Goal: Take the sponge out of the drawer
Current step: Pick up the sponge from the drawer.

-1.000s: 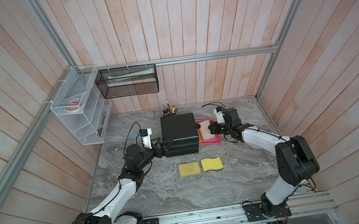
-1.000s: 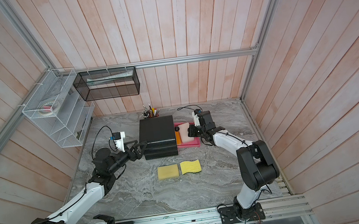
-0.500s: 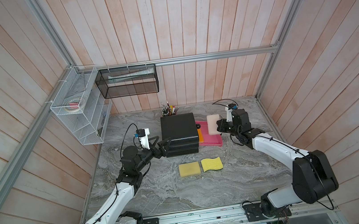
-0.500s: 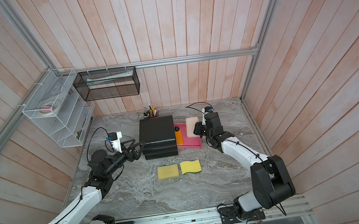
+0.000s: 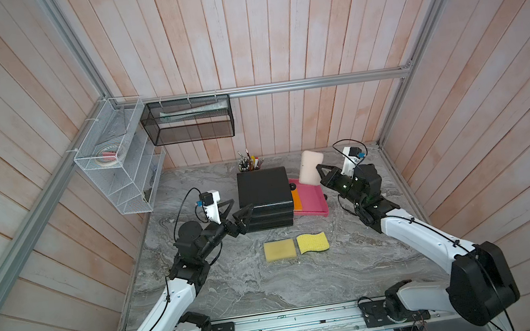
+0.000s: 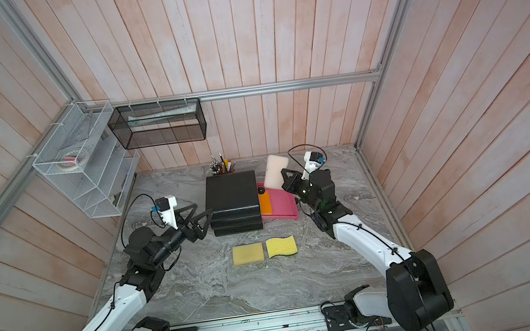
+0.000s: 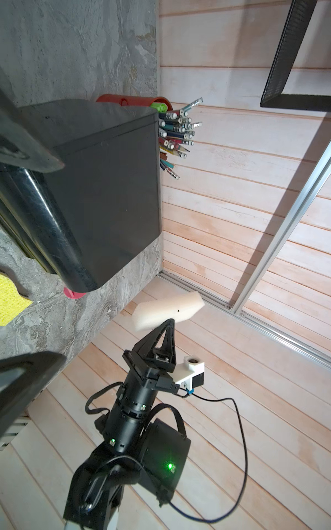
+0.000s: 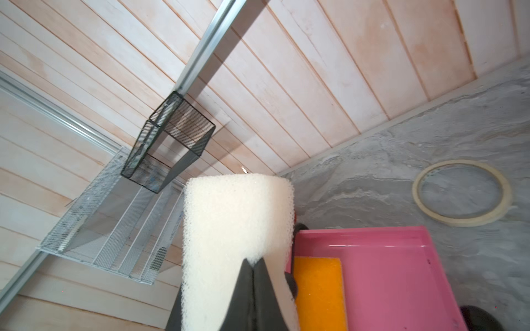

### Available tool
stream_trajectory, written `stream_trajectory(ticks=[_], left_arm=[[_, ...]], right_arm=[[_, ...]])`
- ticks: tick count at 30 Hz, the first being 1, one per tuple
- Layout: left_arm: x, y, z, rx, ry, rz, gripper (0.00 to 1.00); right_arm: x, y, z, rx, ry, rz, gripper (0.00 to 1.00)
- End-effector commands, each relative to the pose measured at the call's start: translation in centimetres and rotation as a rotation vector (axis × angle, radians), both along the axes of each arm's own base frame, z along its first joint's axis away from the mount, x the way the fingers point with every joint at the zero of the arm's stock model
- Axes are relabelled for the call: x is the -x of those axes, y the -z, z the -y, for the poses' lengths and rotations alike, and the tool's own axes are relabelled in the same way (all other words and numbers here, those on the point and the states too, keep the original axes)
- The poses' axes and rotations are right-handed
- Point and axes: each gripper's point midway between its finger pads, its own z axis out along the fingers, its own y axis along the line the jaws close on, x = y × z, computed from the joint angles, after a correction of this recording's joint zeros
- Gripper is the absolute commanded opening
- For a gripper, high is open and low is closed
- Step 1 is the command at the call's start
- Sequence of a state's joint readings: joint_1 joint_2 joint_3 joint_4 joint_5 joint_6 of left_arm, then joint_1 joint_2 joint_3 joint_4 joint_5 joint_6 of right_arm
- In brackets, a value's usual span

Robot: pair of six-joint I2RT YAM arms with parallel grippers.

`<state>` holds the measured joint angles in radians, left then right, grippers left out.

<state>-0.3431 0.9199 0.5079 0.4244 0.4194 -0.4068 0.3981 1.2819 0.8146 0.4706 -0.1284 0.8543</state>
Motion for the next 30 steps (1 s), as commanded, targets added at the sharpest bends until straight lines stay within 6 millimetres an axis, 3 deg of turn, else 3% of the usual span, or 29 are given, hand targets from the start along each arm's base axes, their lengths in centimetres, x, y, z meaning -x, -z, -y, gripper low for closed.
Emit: stream_trajectory(ticks=[1, 10, 21, 30], left_arm=[[0.5, -1.8, 1.0, -0.024, 0.003, 0.065, 0.99], [1.2, -3.2, 4.9, 0.021, 0.043, 0.147, 0.99], [0.5, -4.1, 7.3, 0.112, 0.051, 0.212, 0.99], [-0.2, -3.3, 8.8, 0.106, 0.045, 0.208, 0.99]], right_arm=[[1.1, -2.8, -1.2, -0.200, -0.043, 0.061, 0.00], [3.2, -6.1, -5.2, -0.477, -0.111, 0.117, 0.00], [5.2, -4.8, -7.8, -0.702, -0.158, 0.075, 0.00], [5.9, -3.9, -9.8, -0.814, -0.236, 0.002, 0.00]])
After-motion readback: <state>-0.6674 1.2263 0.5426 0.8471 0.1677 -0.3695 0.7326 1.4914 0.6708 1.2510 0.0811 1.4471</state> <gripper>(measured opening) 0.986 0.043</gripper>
